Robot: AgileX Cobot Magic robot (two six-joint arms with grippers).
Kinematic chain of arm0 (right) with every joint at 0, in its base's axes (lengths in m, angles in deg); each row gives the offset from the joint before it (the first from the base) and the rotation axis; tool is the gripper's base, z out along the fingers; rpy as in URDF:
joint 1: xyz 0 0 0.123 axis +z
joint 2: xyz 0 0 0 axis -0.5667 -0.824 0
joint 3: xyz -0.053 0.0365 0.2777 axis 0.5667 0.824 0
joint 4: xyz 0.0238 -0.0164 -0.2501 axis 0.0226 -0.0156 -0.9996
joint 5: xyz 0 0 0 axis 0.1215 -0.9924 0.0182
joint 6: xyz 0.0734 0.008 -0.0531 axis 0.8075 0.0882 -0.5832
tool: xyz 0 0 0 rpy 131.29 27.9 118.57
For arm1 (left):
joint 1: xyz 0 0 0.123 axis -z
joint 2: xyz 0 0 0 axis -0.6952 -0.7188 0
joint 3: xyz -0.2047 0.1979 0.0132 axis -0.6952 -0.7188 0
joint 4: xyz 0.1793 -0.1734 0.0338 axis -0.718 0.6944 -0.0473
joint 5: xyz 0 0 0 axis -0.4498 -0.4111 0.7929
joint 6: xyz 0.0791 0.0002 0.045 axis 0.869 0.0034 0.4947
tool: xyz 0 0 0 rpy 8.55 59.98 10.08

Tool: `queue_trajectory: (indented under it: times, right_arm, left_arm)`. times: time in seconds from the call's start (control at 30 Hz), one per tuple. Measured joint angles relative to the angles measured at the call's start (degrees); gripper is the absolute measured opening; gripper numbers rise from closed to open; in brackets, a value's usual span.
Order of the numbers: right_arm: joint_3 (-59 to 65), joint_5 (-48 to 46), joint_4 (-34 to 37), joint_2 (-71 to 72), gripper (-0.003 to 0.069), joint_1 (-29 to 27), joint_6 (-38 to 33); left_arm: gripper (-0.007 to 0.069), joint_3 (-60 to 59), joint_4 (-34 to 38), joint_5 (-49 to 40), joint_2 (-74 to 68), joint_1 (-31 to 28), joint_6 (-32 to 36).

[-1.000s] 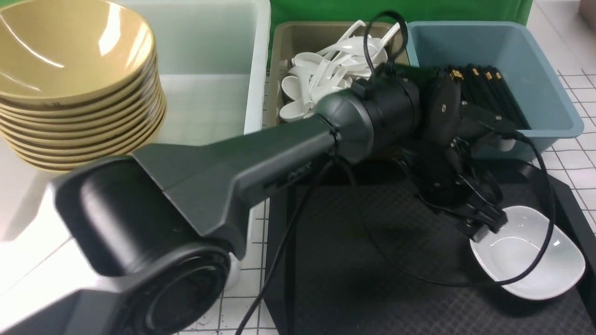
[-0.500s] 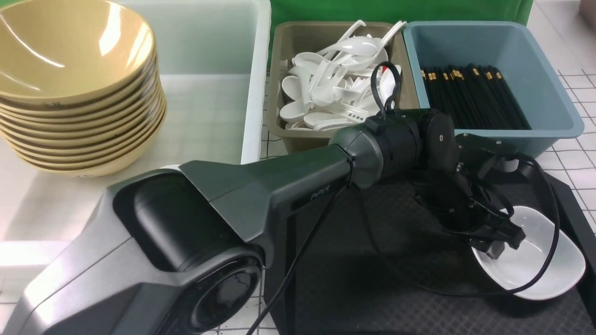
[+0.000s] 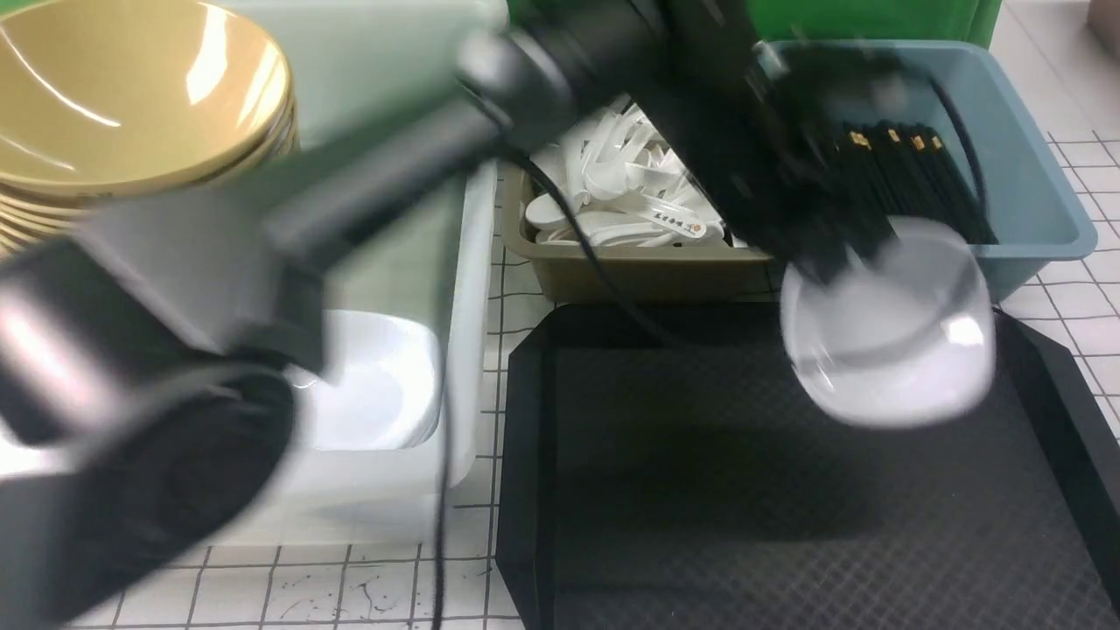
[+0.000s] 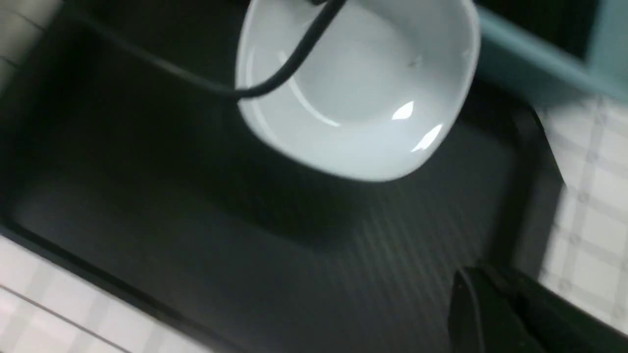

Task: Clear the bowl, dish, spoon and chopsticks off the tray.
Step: Use the left arm to put the plate into the large storage box on the left

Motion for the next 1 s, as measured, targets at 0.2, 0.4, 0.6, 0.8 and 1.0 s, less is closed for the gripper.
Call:
queue_trajectory:
  times: [0.2,0.4,0.6,0.8,1.0]
  right_arm:
    - [-6.45,1.99,14.22,-6.06,0.0055,1.88,-11.67]
    - [-13.52,2.83,17.31,-19.48,0.0055,15.12,-15.35]
    - [-18.64,3.79,16.30,-27.83,0.0055,23.18,-15.46]
    - [-21.17,4.60,15.01,-30.63,0.0057,24.37,-15.51]
    - [-21.16,4.78,13.33,-30.58,0.0058,24.37,-15.56]
  left_arm:
    - [0.0004,-0.64,-5.97,-5.51,10.97,-7.94,0.10]
    - [0.0004,-13.52,-11.83,-6.03,27.86,-19.79,-0.21]
    - [0.0004,-29.13,-12.16,-6.43,38.56,-29.01,-0.21]
    - [0.0004,-46.53,-11.44,-3.00,43.56,-34.69,-0.21]
    - [0.0004,-56.50,-10.64,6.14,43.62,-34.93,-0.21]
